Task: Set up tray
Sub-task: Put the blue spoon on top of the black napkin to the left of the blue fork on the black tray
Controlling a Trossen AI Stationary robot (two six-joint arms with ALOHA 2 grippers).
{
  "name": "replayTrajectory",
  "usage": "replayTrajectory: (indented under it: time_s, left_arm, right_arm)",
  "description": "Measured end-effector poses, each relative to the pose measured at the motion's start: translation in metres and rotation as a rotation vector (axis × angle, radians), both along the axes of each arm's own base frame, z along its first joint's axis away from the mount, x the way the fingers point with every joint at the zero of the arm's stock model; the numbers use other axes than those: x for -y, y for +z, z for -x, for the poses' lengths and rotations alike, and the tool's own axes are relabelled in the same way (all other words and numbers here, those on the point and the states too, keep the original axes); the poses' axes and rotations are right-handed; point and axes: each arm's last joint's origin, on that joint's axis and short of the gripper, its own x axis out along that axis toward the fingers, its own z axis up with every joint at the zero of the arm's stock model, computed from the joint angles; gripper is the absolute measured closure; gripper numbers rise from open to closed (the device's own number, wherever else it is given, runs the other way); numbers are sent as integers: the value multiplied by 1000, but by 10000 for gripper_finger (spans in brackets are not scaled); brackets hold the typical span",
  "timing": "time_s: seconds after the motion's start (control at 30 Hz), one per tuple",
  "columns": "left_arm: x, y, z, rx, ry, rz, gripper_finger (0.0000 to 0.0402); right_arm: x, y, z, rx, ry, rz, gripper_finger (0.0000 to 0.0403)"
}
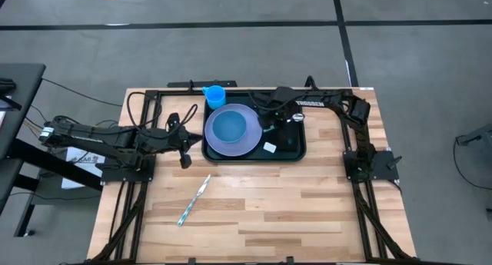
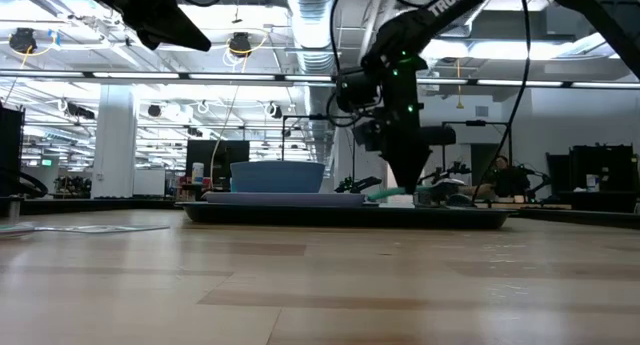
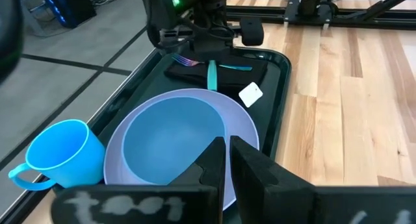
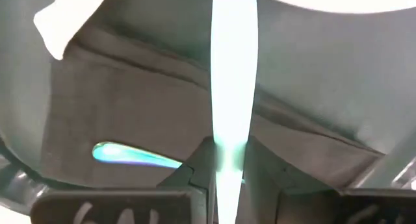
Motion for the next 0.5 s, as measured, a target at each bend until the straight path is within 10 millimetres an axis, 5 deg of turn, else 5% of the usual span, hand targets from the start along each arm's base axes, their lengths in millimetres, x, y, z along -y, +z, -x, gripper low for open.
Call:
replayTrajectory:
  time_s: [0.5]
  left_arm:
    - [1,-1,0,-13,-21,10,388]
  right_arm:
    - [-10,45,-4,87,-35,58,359]
